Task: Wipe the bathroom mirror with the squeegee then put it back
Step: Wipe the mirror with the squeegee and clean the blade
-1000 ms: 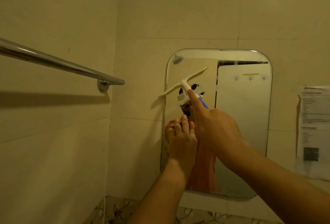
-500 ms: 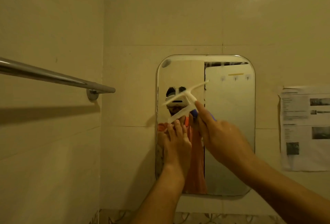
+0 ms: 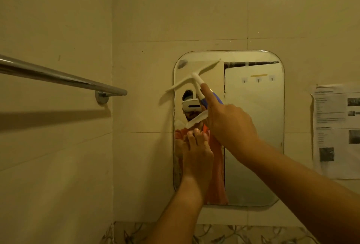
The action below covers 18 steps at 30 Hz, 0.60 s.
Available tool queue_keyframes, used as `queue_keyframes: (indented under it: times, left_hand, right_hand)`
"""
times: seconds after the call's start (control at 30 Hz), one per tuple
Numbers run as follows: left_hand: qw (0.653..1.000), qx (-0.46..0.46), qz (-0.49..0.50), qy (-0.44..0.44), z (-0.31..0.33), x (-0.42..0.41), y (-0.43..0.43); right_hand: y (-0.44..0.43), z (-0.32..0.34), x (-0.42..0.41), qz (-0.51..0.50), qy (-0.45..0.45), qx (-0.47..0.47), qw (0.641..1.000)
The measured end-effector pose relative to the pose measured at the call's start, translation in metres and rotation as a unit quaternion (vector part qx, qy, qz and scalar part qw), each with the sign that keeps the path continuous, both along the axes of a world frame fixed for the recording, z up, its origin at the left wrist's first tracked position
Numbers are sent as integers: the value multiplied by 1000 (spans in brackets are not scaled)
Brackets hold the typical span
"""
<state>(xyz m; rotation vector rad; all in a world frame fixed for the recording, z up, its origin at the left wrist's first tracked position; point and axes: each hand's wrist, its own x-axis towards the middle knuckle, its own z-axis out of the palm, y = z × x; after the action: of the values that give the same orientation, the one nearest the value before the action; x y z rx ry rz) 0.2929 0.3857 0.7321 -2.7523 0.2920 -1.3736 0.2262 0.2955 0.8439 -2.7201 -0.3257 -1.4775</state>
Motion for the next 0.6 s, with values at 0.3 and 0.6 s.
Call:
queue_keyframes:
  times: [0.3, 0.6]
  left_hand:
    - [999, -13, -19, 27, -16, -7, 2]
    - [999, 30, 10, -5, -22, 3, -1]
  right_hand:
    - [-40, -83, -32, -51, 88, 10, 995]
    - [-19, 19, -32, 63, -9, 39, 997]
